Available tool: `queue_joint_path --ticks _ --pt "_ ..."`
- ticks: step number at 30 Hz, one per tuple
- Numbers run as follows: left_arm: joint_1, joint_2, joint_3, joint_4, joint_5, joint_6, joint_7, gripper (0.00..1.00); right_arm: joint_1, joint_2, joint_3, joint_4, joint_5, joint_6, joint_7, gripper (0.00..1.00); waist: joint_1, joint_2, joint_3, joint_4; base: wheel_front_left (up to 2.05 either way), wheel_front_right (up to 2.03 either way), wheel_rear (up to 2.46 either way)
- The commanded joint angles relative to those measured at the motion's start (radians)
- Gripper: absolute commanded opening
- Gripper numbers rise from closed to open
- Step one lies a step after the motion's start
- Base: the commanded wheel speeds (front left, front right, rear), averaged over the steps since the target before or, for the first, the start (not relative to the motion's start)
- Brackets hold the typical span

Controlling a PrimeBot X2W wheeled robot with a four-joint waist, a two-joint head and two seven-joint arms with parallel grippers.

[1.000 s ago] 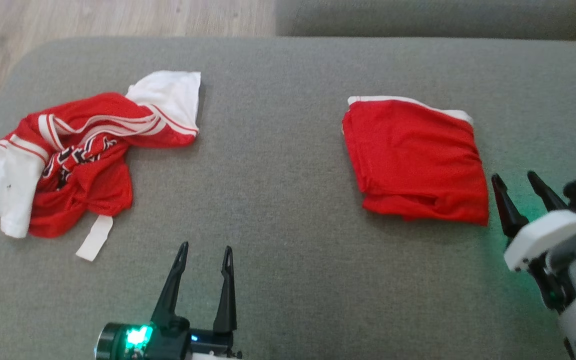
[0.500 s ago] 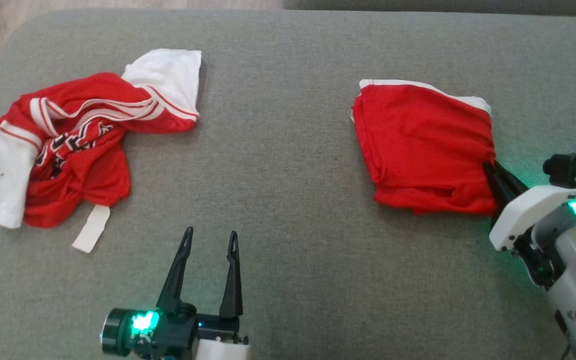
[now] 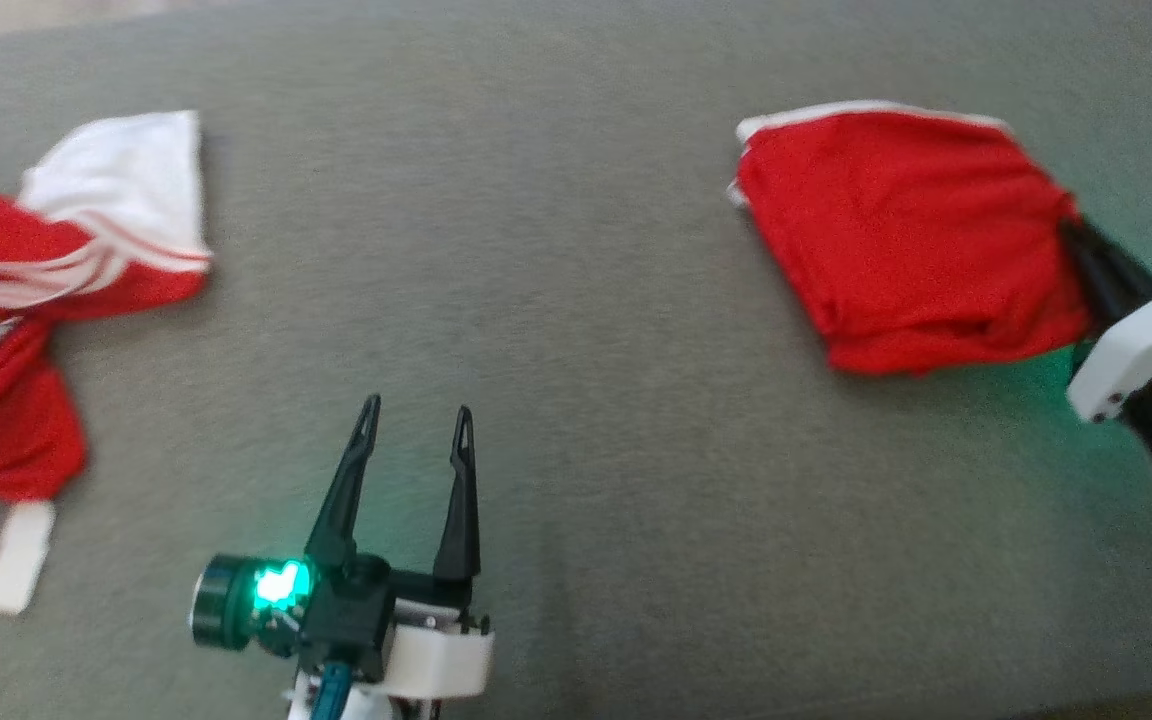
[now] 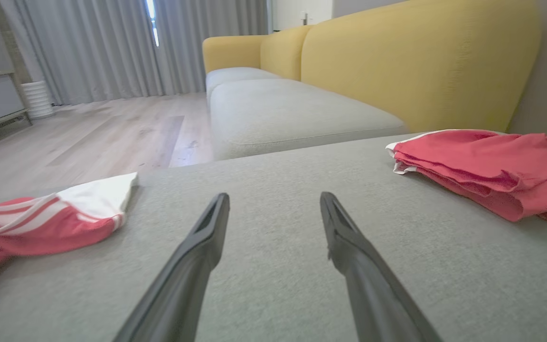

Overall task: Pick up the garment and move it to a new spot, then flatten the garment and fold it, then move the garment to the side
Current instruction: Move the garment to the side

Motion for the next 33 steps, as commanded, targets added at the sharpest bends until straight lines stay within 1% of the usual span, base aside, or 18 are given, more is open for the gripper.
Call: queue_joint_path --ticks 1,2,3,7,12,17,22,23,24,25,26,30,33 --pt "-0.043 0.010 0.033 -0.025 0.017 -0.005 -0.006 1.00 -0.035 -0.056 0.009 -0.013 0.003 -0.001 -0.023 0.00 -0.0001 0.0000 0.071 -0.102 0.00 0.00 0.00" --pt "-0.051 0.015 0.035 -0.024 0.021 -0.007 -0.006 1.00 -0.049 -0.065 0.012 -0.007 0.001 -0.001 -0.028 0.00 -0.0001 0.0000 0.083 -0.121 0.00 0.00 0.00" --pt "-0.051 0.015 0.035 -0.024 0.021 -0.007 -0.006 1.00 -0.049 -0.065 0.012 -0.007 0.001 -0.001 -0.028 0.00 -0.0001 0.0000 0.083 -0.121 0.00 0.00 0.00" --pt "-0.079 0.037 0.037 -0.013 0.033 -0.017 -0.006 1.00 -0.110 -0.082 0.017 0.025 -0.001 -0.001 -0.045 0.00 -0.0001 0.0000 0.122 -0.180 0.00 0.00 0.00" --pt "-0.105 0.062 0.038 -0.007 0.046 -0.022 -0.006 1.00 -0.182 -0.095 0.035 0.072 -0.017 -0.001 -0.065 0.00 -0.0001 0.0000 0.158 -0.225 0.00 0.00 0.00" --pt "-0.120 0.079 0.037 -0.004 0.049 -0.023 -0.006 1.00 -0.247 -0.122 0.037 0.133 -0.051 -0.001 -0.105 0.00 -0.0001 0.0000 0.175 -0.245 0.00 0.00 0.00" --pt "-0.129 0.085 0.030 0.000 0.048 -0.023 -0.006 1.00 -0.292 -0.135 0.036 0.195 -0.084 -0.001 -0.141 0.00 -0.0001 0.0000 0.179 -0.244 0.00 0.00 0.00" --pt "-0.131 0.086 0.029 0.002 0.047 -0.023 -0.006 1.00 -0.299 -0.132 0.033 0.207 -0.092 -0.001 -0.148 0.02 -0.0001 0.0000 0.177 -0.242 0.00 0.00 0.00" --pt "-0.133 0.085 0.027 0.004 0.046 -0.022 -0.006 1.00 -0.306 -0.131 0.029 0.219 -0.102 -0.001 -0.157 0.14 -0.0001 0.0000 0.175 -0.239 0.00 0.00 0.00" --pt "-0.135 0.083 0.025 0.006 0.045 -0.022 -0.006 1.00 -0.311 -0.129 0.023 0.234 -0.111 -0.001 -0.164 0.41 -0.0001 0.0000 0.172 -0.234 0.00 0.00 0.00" --pt "-0.138 0.081 0.023 0.007 0.044 -0.021 -0.006 1.00 -0.313 -0.126 0.016 0.251 -0.119 -0.001 -0.169 1.00 -0.0001 0.0000 0.169 -0.229 0.00 0.00 0.00" --pt "-0.143 0.072 0.017 0.012 0.036 -0.017 -0.006 1.00 -0.330 -0.111 -0.034 0.327 -0.178 -0.001 -0.194 1.00 -0.0001 0.0000 0.145 -0.199 0.00 0.00 0.00" --pt "-0.134 0.065 0.016 0.016 0.028 -0.011 -0.006 1.00 -0.327 -0.086 -0.074 0.347 -0.235 -0.001 -0.202 1.00 -0.0001 0.0000 0.113 -0.174 0.00 0.00 0.00"
